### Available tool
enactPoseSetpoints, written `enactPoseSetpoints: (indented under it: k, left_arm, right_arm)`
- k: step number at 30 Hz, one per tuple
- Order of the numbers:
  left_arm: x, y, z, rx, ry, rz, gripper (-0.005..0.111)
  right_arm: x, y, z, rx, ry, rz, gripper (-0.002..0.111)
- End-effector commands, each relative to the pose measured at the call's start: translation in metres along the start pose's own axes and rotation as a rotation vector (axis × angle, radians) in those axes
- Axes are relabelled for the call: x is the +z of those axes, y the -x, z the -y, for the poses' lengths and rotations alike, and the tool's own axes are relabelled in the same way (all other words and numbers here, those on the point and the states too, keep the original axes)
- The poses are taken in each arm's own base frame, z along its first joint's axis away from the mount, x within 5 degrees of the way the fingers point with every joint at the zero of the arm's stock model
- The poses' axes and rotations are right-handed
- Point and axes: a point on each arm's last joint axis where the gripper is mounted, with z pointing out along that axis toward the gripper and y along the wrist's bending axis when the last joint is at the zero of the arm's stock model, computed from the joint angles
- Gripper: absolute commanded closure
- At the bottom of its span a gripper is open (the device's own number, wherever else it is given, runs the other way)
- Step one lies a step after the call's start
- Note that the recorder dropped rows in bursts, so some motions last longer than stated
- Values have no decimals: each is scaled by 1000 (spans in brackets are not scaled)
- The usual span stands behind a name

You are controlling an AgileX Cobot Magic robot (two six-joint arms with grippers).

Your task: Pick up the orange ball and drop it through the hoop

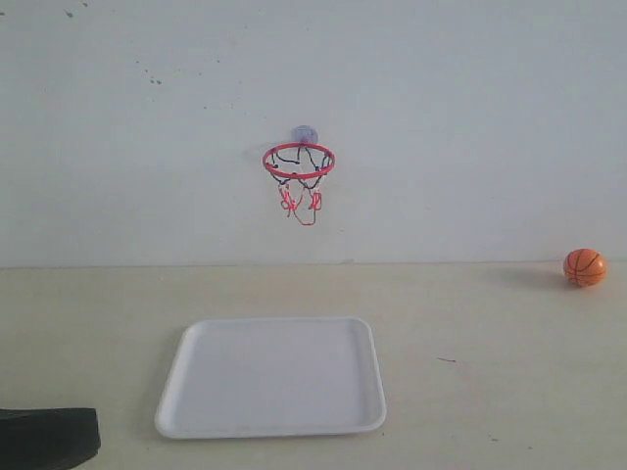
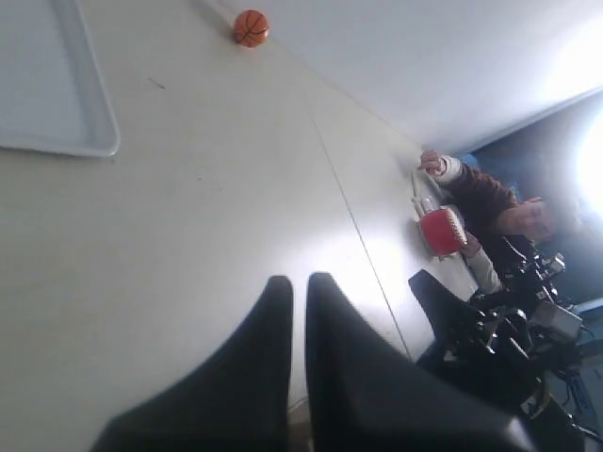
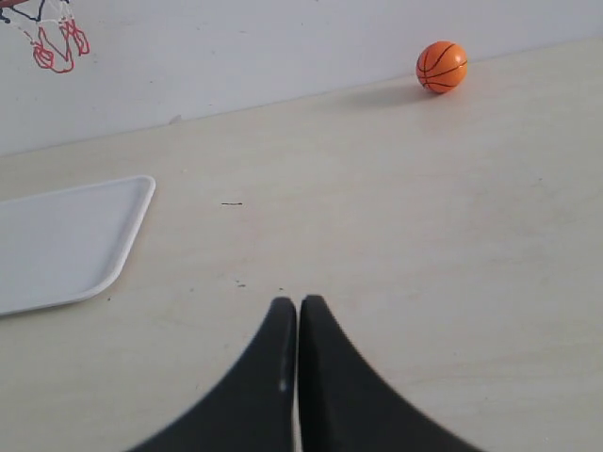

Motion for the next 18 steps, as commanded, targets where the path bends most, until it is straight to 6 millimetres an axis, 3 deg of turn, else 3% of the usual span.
enactPoseSetpoints:
  k: [1, 5, 8, 13, 18]
  left_arm:
    - [-5, -4, 10, 58, -46, 19, 103]
    - [-7, -2, 14, 109, -57, 28, 103]
    - [-10, 5, 29, 114, -147, 86, 103]
    - [-26, 9, 68, 412, -268, 146, 103]
    - [-51, -5, 97, 900, -256, 315, 103]
  right_arm:
    - [-1, 2, 0, -15, 0, 17, 108]
    - [-1, 2, 0, -15, 0, 17, 108]
    - [-1, 2, 0, -15, 0, 17, 108]
    - [-1, 2, 0, -15, 0, 17, 108]
    - [-1, 2, 0, -15, 0, 17, 108]
